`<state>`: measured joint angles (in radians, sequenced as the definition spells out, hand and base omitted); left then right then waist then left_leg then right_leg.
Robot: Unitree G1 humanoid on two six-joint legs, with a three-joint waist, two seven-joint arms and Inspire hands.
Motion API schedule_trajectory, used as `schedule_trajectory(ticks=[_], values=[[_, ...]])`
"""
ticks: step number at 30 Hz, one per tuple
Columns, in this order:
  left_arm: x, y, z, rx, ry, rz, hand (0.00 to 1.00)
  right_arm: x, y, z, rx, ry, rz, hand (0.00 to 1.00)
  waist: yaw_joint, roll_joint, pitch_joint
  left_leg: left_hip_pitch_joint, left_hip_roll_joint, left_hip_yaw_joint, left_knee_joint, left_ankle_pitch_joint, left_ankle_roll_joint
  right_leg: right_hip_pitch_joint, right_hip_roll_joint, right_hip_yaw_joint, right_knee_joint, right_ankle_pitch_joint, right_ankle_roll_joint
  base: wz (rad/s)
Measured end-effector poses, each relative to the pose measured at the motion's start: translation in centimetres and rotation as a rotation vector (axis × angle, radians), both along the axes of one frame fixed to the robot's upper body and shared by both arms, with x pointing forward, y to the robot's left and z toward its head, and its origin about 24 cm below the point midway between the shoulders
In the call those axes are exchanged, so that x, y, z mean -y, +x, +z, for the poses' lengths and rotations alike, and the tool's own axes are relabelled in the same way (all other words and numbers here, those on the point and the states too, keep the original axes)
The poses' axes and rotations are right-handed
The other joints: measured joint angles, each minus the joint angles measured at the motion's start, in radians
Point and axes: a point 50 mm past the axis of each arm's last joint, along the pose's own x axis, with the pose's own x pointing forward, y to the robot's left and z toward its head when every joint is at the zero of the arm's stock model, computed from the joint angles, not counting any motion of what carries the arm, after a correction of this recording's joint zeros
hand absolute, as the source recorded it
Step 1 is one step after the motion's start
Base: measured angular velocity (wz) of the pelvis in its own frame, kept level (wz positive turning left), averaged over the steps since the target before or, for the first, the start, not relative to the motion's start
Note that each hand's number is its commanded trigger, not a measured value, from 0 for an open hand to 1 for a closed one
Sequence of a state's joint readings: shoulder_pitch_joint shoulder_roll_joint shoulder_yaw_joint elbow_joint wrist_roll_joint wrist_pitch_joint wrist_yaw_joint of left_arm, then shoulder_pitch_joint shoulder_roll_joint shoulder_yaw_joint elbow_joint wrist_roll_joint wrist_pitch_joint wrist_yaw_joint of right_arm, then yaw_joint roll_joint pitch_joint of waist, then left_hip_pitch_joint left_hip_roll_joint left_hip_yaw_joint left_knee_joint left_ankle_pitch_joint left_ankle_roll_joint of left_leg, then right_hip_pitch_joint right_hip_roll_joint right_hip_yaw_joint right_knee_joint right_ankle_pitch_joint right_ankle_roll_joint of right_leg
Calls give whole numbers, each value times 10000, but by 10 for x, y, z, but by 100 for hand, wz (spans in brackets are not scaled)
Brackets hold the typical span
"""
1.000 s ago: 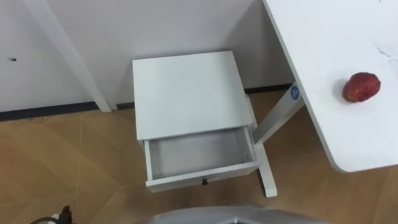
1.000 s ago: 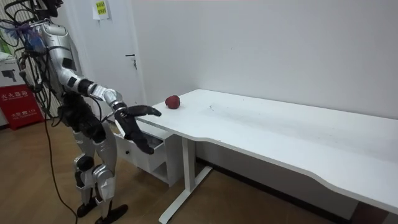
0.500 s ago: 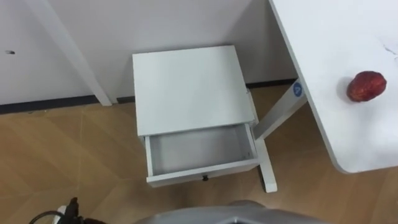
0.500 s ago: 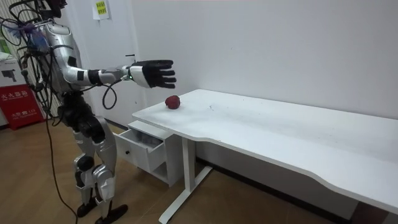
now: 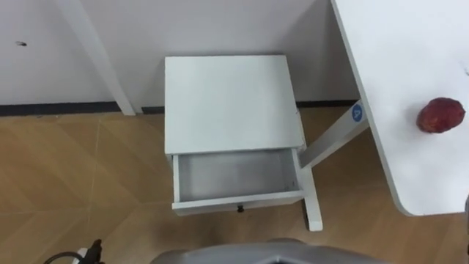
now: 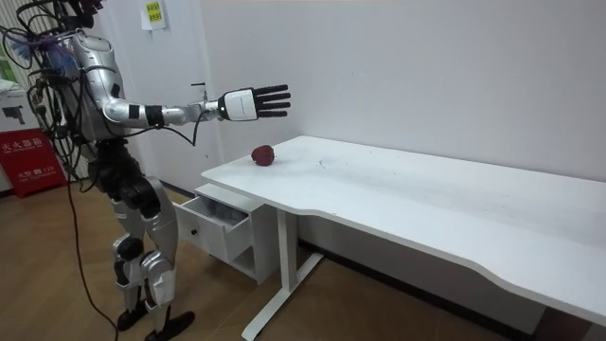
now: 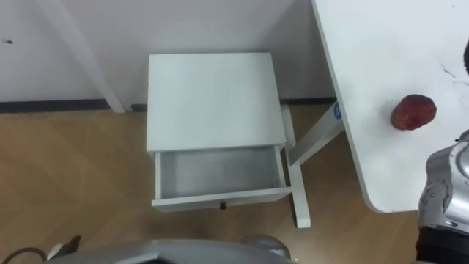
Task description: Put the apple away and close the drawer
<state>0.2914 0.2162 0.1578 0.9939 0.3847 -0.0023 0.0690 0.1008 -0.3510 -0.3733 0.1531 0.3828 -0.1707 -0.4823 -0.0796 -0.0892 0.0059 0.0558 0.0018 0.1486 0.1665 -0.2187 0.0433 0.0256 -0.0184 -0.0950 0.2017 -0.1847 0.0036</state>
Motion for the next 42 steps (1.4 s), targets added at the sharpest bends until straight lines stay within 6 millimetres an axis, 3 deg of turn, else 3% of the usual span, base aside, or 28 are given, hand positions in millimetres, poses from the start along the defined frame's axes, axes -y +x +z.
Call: schedule_trajectory(ticks=[2,8,22,29,42], values=[[1,1,0,-27,-3,-121,0,0,0,-7,-448,-131,237,0,-5,18,6,71,-1,-32,-6,0,0,84,0,-23,-16,0,0,5],[3,0,-2,-124,15,-318,0,-2,-2,-26,-1599,-306,730,0,10,191,-102,131,-5,-47,-2,1,-2,110,-2,-18,-19,0,0,1],[4,-4,-2,-225,24,-338,0,-4,-17,-46,-2664,-55,1268,0,22,141,-68,276,12,-45,6,7,-17,312,13,-5,-130,45,-48,0],[3,-5,-1,-234,45,-350,0,-3,-25,-67,-3580,384,1512,0,23,131,-18,230,12,-49,-38,6,-18,277,12,-43,-159,44,-48,0],[-2,-5,1,-293,114,-417,0,-4,-27,-70,-3940,146,1911,0,41,74,-38,254,14,-31,-2,6,-19,263,8,-50,-154,44,-48,0]])
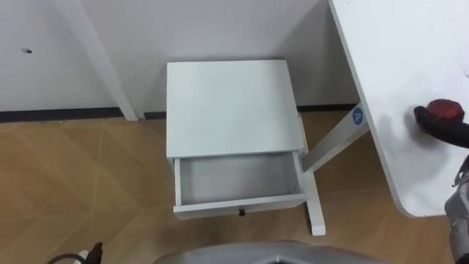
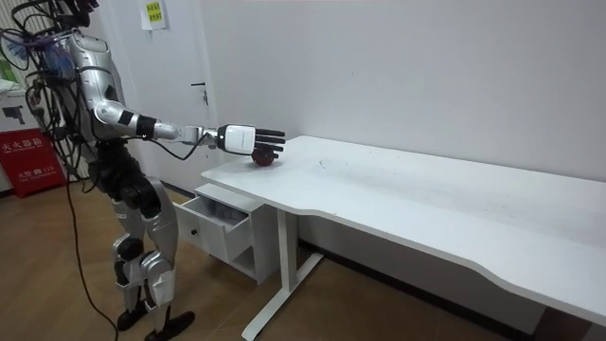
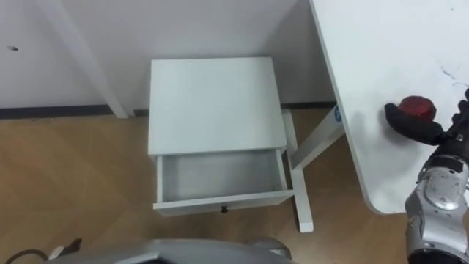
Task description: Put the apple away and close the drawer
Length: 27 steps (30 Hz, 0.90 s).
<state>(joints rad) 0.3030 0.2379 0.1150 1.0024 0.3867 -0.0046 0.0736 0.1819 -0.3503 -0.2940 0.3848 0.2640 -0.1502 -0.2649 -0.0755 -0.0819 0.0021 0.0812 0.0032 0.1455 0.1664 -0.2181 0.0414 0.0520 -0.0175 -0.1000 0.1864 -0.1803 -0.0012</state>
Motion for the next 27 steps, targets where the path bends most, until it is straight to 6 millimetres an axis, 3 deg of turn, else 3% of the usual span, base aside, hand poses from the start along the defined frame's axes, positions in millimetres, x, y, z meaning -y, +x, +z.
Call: schedule_trajectory(ticks=[14,24,26,27], values=[[-4,1,1,-56,-126,-101,0,-2,-5,-16,-1095,-176,716,0,182,12,-32,2,1,57,6,1,0,17,0,77,14,1,0,0],[-4,-1,1,-49,-317,-177,0,-8,1,-23,-1752,-470,1548,0,296,-16,22,8,-7,-101,32,2,-1,145,-78,-155,-19,1,0,5],[-4,-1,1,-28,-330,-183,0,-9,4,-21,-1681,-481,1611,3,294,-10,64,3,-8,-108,33,2,-1,147,-79,-162,-17,1,1,0],[-3,-1,2,-11,-338,-190,0,-9,6,-21,-1658,-494,1687,100,293,-5,75,-5,-9,-110,33,2,-1,146,-81,-167,-18,1,0,0]])
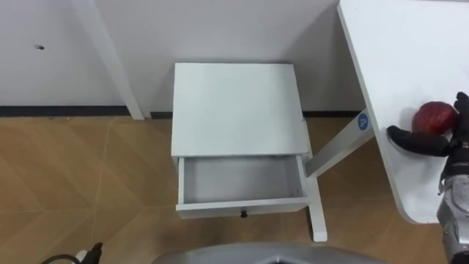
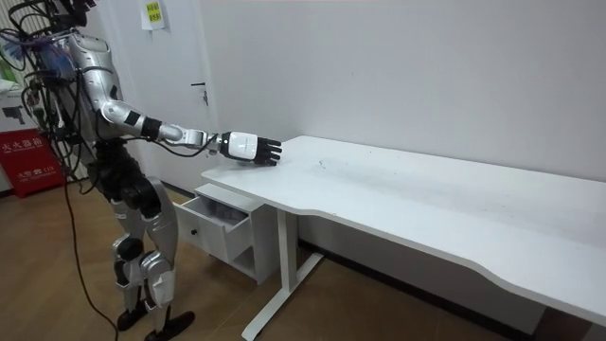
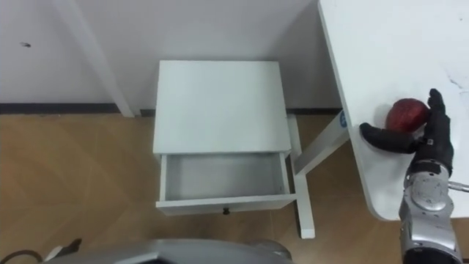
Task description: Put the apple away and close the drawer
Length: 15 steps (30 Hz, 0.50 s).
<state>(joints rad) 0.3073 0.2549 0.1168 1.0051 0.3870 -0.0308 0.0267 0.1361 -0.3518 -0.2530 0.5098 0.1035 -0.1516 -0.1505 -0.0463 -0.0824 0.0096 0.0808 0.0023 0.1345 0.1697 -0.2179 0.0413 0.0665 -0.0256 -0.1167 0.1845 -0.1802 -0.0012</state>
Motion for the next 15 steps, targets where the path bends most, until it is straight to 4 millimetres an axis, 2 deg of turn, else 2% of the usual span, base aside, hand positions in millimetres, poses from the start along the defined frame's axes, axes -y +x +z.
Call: schedule_trajectory(ticks=[7,9,11,15], values=[[1,0,-1,-53,-186,-30,0,2,1,3,-213,-714,328,100,-7,37,-32,-28,-1,-58,-15,0,0,-2,-7,-200,-15,0,0,2],[1,-3,-2,-201,-223,31,0,6,0,3,-319,-861,309,100,-8,69,-119,-7,-1,-60,-21,0,0,20,-13,-237,-23,0,0,0],[1,-5,-2,-295,-234,62,0,9,0,3,-381,-929,265,100,-8,66,-154,12,-1,-59,-18,0,0,40,-14,-238,-24,0,0,0],[1,-9,-3,-467,-231,126,0,10,4,4,-443,-1067,311,100,3,70,-148,19,-3,-58,5,2,-3,50,-24,-237,-13,0,0,0]])
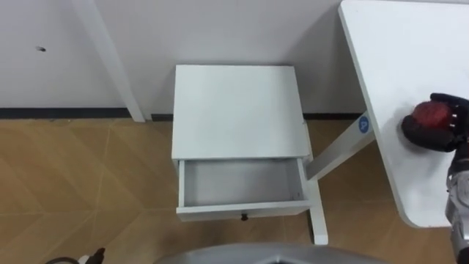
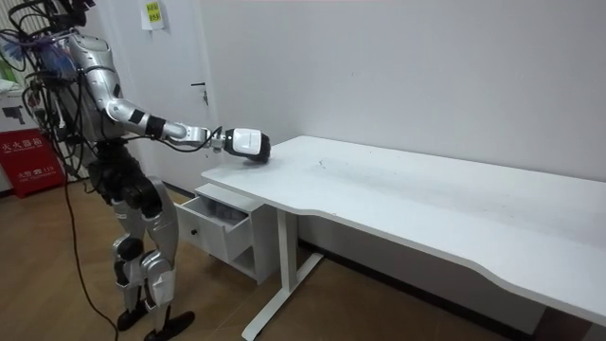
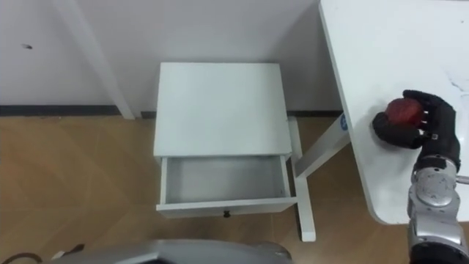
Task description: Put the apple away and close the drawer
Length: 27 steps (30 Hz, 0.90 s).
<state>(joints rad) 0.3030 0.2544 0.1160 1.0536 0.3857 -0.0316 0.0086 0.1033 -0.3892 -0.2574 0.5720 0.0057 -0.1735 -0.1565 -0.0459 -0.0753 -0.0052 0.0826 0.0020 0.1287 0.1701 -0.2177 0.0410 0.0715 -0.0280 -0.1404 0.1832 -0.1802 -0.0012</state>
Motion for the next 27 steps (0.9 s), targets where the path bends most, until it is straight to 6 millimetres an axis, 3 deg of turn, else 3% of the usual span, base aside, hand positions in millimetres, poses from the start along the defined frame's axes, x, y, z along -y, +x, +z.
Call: schedule_trajectory(ticks=[4,10,13,18,27], values=[[0,0,0,-13,-2,2,0,-1,3,1,-18,-101,179,100,12,-1,11,-6,0,-3,-4,1,-2,-13,1,-18,29,0,0,0],[0,2,0,15,-3,-51,0,-10,12,6,-50,-603,934,100,39,33,93,-29,4,14,-23,2,-4,-68,2,-19,34,0,0,-2],[1,6,0,27,54,-266,0,-32,24,13,-147,-1295,2374,100,66,51,104,-43,3,3,-26,4,-7,-75,18,-19,23,0,-1,0],[2,26,2,541,99,-754,0,-72,41,26,195,-1963,4667,100,515,4,81,-195,-13,-84,76,4,-6,-203,-8,-168,12,0,0,5],[15,30,-3,339,-190,-1555,0,-123,42,14,-120,-1371,6954,100,1160,112,127,-263,-36,-439,91,15,-22,0,-47,-552,-140,0,0,12]])
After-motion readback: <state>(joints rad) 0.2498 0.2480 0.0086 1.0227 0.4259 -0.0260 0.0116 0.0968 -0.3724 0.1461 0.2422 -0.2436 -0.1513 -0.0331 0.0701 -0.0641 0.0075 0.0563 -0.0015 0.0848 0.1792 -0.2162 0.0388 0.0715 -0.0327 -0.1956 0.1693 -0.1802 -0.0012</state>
